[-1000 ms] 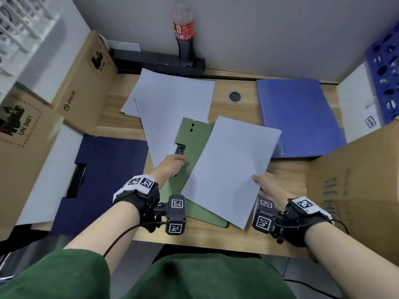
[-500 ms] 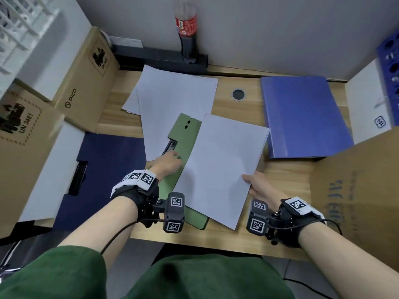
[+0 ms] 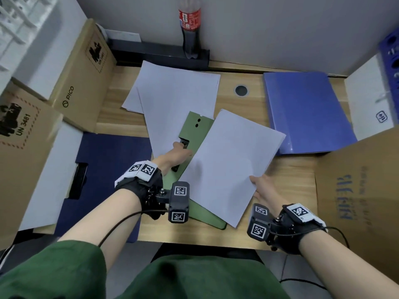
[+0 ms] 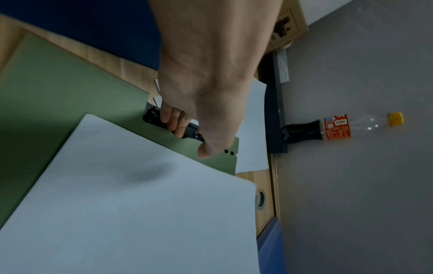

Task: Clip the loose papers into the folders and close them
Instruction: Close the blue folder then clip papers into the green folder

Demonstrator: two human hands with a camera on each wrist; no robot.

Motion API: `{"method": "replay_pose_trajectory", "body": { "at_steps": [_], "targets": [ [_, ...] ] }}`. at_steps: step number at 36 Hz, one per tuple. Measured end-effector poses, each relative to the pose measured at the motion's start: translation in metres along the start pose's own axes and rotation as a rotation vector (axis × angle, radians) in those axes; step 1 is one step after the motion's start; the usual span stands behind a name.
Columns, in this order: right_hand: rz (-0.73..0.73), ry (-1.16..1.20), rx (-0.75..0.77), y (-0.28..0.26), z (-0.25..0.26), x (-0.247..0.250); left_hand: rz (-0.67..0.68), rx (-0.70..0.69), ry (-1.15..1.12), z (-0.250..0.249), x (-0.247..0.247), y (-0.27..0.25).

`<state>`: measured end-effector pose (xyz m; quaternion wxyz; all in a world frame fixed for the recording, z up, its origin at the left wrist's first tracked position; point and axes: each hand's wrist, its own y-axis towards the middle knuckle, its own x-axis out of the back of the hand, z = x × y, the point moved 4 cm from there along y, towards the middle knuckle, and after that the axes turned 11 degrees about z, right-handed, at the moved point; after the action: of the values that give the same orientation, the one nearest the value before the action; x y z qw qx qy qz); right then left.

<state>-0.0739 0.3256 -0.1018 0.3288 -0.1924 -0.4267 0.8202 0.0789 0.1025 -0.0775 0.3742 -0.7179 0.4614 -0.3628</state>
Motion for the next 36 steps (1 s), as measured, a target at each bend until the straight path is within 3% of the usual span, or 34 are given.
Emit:
{"method": "replay_pose_trajectory", "body": {
  "at_steps": [11, 18, 27, 30, 36],
  "targets": [
    [-0.212, 0.093, 0.104, -0.029, 0.009, 0.034, 0.247, -0.098, -0.265, 0.019, -0.022, -0.003],
    [-0.112, 0.177, 0.270, -0.061, 0.049, 0.033, 0.321, -0.257, -0.235, 0.013, -0.025, -0.022],
    [0.191, 0.155, 0.437, -0.083, 0.103, -0.059, 0.418, -0.378, -0.355, 0.016, -0.007, -0.065],
    [0.220, 0.142, 0.454, -0.079, 0.111, -0.094, 0.463, -0.424, -0.447, 0.024, 0.007, -0.084],
    [0.265, 0.144, 0.403, -0.077, 0.106, -0.153, 0.412, -0.494, -0.649, 0.048, 0.043, -0.107]
  ]
}}
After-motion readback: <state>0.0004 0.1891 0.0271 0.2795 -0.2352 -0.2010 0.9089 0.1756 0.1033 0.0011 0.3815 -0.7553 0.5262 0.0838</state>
